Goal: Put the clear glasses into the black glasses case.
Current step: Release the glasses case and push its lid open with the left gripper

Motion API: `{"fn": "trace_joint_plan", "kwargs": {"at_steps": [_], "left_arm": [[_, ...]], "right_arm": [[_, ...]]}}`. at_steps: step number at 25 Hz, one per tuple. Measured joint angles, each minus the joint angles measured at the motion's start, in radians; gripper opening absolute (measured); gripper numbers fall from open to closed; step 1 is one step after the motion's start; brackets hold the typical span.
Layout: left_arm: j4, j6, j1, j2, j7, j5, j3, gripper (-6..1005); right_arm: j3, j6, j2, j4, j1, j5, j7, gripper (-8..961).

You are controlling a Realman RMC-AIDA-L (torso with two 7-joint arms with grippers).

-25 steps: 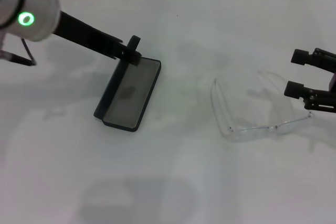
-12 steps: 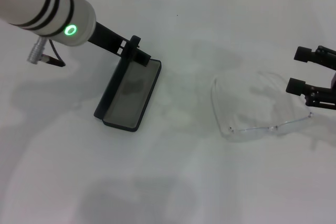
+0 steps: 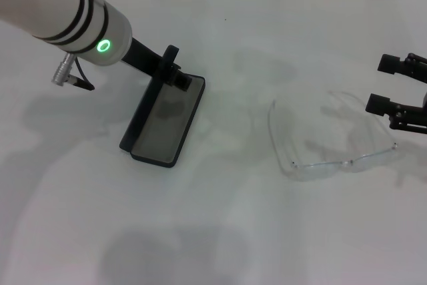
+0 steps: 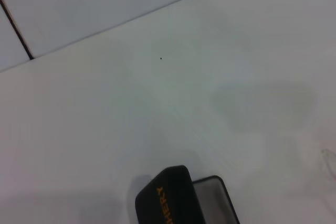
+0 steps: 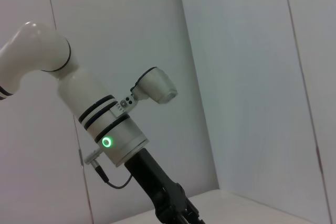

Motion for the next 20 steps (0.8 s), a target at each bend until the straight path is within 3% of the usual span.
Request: {"fn": "trace_joint_plan", "kwargs": {"at_steps": [8,17,20], "left_arm": [[-0.097,-0.044,-0.008,0.001,0.008,0.007,0.001,690],[-0.108,-0.023,-0.007,0.001,0.074,0.007,0.000,662],[-0.106,-0.012,-0.008,0.001,0.076,0.029,0.003,551]], "right_arm": [[0.001,0.012,-0.002,0.001,0.008,0.001,-0.010,855],[0.001,0.015,-0.005,0.002,0.017,0.001,-0.011,855],[0.011,0.015,-0.005,0.009,0.017,0.002,-0.011,855]]}}
